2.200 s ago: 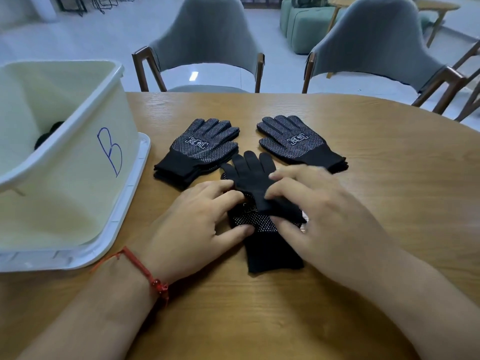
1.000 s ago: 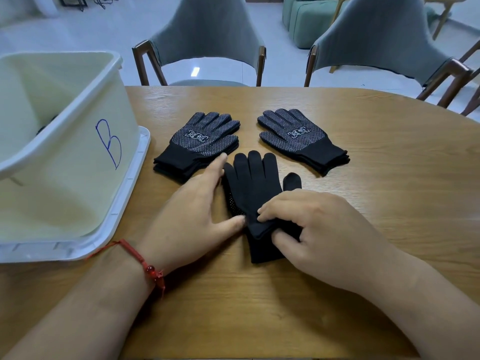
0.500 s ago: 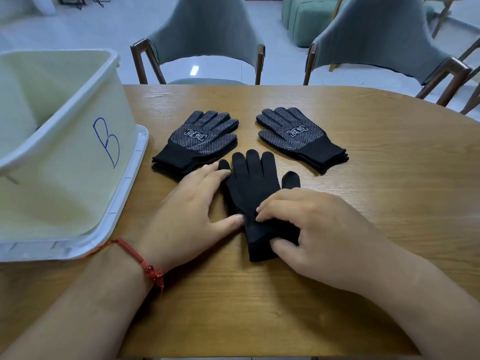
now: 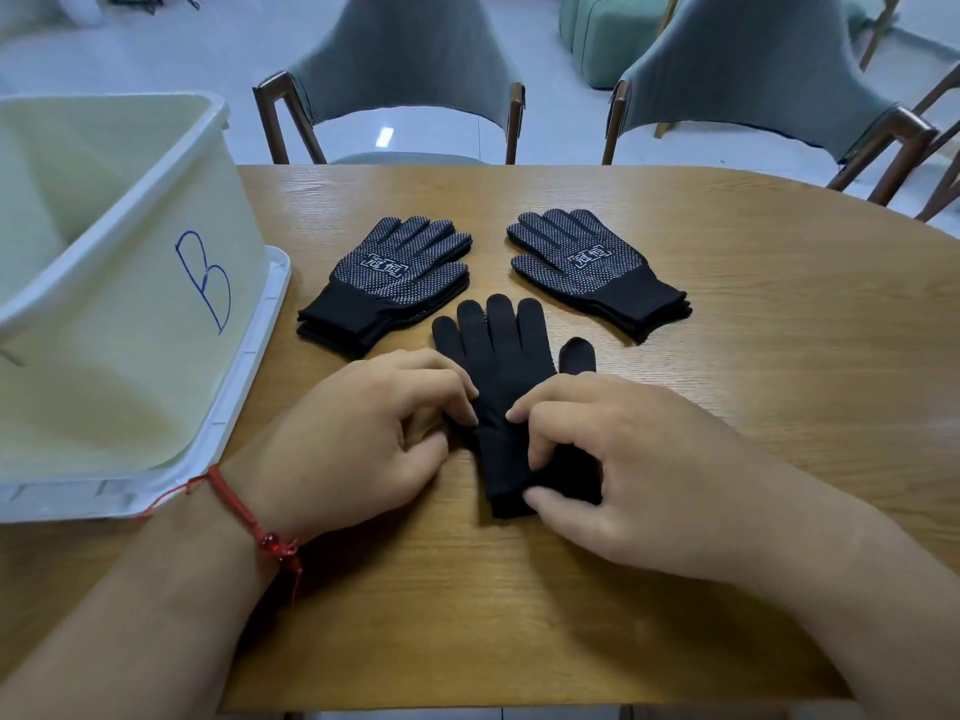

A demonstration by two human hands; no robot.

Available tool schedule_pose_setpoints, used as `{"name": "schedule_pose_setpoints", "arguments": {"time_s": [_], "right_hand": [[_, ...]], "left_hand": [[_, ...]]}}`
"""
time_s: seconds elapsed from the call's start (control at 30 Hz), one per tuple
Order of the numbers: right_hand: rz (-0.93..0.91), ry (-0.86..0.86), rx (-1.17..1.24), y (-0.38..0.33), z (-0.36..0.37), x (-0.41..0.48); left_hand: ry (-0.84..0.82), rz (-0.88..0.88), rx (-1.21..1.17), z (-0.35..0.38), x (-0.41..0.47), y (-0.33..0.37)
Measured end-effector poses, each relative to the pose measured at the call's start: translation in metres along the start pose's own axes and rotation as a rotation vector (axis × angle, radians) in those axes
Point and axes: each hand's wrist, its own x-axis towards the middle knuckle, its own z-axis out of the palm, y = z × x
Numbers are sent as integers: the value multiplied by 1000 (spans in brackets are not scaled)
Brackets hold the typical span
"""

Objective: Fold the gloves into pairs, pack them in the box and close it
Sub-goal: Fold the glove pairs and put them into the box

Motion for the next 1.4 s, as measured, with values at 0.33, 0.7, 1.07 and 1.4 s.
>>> {"name": "schedule_pose_setpoints", "arguments": {"time_s": [0.33, 0.7, 1.07, 1.4], "right_hand": [[-30, 23, -80, -4, 6, 5], [81, 234, 341, -6, 5, 6], [184, 144, 487, 3, -2, 5], [215, 143, 563, 13, 6, 9]], "left_hand": [[21, 17, 25, 4, 0, 1], [24, 21, 2, 9, 3, 6], [-5, -110, -325, 4, 0, 9], [-35, -201, -359, 4, 1, 14]]}}
